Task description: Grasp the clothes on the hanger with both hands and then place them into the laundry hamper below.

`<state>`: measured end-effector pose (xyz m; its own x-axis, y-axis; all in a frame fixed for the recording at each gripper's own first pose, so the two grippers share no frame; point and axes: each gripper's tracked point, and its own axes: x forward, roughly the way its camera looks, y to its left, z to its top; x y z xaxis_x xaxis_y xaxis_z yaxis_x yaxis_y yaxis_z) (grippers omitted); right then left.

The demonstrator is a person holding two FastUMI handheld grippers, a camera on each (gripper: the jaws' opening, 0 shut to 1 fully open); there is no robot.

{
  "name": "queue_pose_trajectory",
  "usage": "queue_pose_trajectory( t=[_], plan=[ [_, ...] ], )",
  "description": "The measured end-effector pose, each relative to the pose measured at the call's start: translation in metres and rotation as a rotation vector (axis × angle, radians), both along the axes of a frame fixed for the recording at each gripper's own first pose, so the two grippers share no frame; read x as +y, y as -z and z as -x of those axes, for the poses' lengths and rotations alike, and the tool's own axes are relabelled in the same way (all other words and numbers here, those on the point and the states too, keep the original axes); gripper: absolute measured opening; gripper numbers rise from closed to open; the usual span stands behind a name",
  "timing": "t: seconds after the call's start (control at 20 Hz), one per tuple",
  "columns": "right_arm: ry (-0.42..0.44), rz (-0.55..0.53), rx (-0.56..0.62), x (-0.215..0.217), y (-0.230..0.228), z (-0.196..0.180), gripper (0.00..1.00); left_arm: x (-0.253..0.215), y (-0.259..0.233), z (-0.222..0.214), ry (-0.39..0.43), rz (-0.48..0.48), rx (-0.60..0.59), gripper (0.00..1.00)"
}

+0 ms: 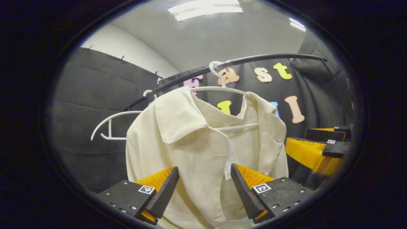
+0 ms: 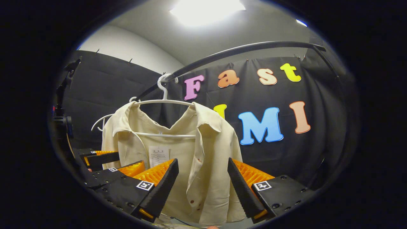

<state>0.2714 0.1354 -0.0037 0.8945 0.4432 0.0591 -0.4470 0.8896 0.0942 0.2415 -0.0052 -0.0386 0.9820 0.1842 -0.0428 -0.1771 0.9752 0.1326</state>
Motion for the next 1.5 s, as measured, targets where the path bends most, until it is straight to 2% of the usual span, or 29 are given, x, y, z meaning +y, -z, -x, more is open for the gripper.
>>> queue_pose_trajectory(
  t=[0.4, 0.65, 0.75, 0.8, 0.85, 0.9, 0.95, 1.2, 1.25, 1.3, 1.35, 1.4, 1.45, 1.5],
  plan=[
    [-0.036, -0.009, 0.016, 0.012, 0.013, -0.027, 0.98, 0.011, 0.008, -0.023, -0.083, -0.062, 0.004, 0.96],
    [-0.028, -0.016, 0.036, 0.022, 0.02, -0.052, 0.98, 0.017, 0.006, -0.022, -0.126, -0.047, -0.007, 0.96],
    [-0.014, -0.014, 0.046, 0.025, 0.023, -0.062, 0.98, 0.021, 0.004, -0.02, -0.144, -0.052, -0.014, 0.94],
    [-0.009, -0.014, 0.054, 0.029, 0.024, -0.066, 0.98, 0.022, 0.003, -0.018, -0.154, -0.052, -0.019, 0.88],
    [0.0, -0.015, 0.063, 0.032, 0.026, -0.07, 0.98, 0.023, 0.003, -0.017, -0.156, -0.047, -0.017, 0.72],
    [0.007, -0.018, 0.07, 0.034, 0.026, -0.075, 0.97, 0.023, 0.004, -0.016, -0.159, -0.045, -0.012, 0.7],
    [0.014, -0.021, 0.075, 0.036, 0.026, -0.08, 0.97, 0.022, 0.004, -0.016, -0.16, -0.046, -0.009, 0.72],
    [0.062, -0.023, 0.123, 0.042, 0.03, -0.102, 0.95, 0.022, 0.004, -0.018, -0.153, -0.05, 0.011, 0.7],
    [0.069, -0.025, 0.129, 0.041, 0.03, -0.105, 0.95, 0.028, 0.001, -0.016, -0.18, -0.065, 0.002, 0.72],
    [0.075, -0.025, 0.131, 0.04, 0.03, -0.108, 0.93, 0.029, 0.001, -0.017, -0.179, -0.067, 0.005, 0.52],
    [0.08, -0.023, 0.135, 0.04, 0.031, -0.11, 0.82, 0.03, 0.003, -0.016, -0.178, -0.061, 0.013, 0.32],
    [0.086, -0.018, 0.134, 0.038, 0.031, -0.111, 0.78, 0.029, 0.005, -0.016, -0.173, -0.058, 0.019, 0.39],
    [0.085, -0.013, 0.135, 0.038, 0.031, -0.112, 0.64, 0.028, 0.005, -0.016, -0.168, -0.057, 0.022, 0.39],
    [0.086, 0.0, 0.137, 0.037, 0.031, -0.113, 0.58, 0.026, 0.005, -0.017, -0.16, -0.054, 0.031, 0.39]
  ],
)
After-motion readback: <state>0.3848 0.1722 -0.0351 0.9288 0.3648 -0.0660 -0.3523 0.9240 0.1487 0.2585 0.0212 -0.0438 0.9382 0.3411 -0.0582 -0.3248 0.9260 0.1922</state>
